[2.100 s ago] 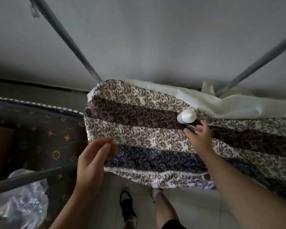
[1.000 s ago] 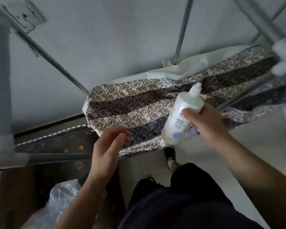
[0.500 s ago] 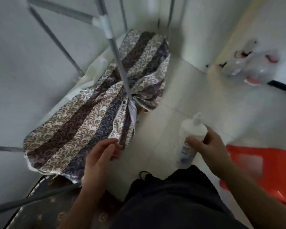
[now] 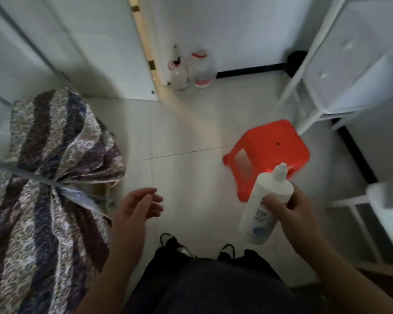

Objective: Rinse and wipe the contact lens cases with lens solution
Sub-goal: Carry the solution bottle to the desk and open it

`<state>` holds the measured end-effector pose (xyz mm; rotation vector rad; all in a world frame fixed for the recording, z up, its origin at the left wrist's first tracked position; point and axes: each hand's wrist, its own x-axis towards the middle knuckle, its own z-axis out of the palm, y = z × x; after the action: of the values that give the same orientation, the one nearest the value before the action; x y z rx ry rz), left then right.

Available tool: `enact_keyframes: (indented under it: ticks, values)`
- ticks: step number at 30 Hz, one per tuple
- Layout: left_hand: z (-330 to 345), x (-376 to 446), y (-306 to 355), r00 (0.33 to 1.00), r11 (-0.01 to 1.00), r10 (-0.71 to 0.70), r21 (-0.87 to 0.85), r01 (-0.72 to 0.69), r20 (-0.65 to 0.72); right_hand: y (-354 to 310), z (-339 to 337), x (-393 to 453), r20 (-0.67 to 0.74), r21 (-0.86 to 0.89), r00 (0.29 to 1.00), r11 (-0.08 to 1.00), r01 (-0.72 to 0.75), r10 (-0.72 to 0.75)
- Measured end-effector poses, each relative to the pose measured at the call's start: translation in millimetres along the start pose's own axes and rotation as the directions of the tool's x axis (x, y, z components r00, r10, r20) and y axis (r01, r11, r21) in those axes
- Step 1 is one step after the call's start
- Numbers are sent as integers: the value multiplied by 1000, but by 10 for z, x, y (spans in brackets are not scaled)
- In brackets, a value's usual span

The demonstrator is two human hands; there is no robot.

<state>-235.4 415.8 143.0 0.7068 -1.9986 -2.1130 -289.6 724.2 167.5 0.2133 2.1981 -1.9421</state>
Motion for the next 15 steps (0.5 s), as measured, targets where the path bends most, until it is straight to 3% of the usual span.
enact_keyframes:
  ticks: [6, 15]
  values:
    - [1194, 42, 156, 947, 990, -22, 136, -22, 319, 189, -995, -523, -320, 57, 945, 997, -51, 66]
    - [2712, 413, 243, 735, 980, -52, 176, -93, 676, 305, -1679, -816, -666, 78, 739, 995, -65, 100]
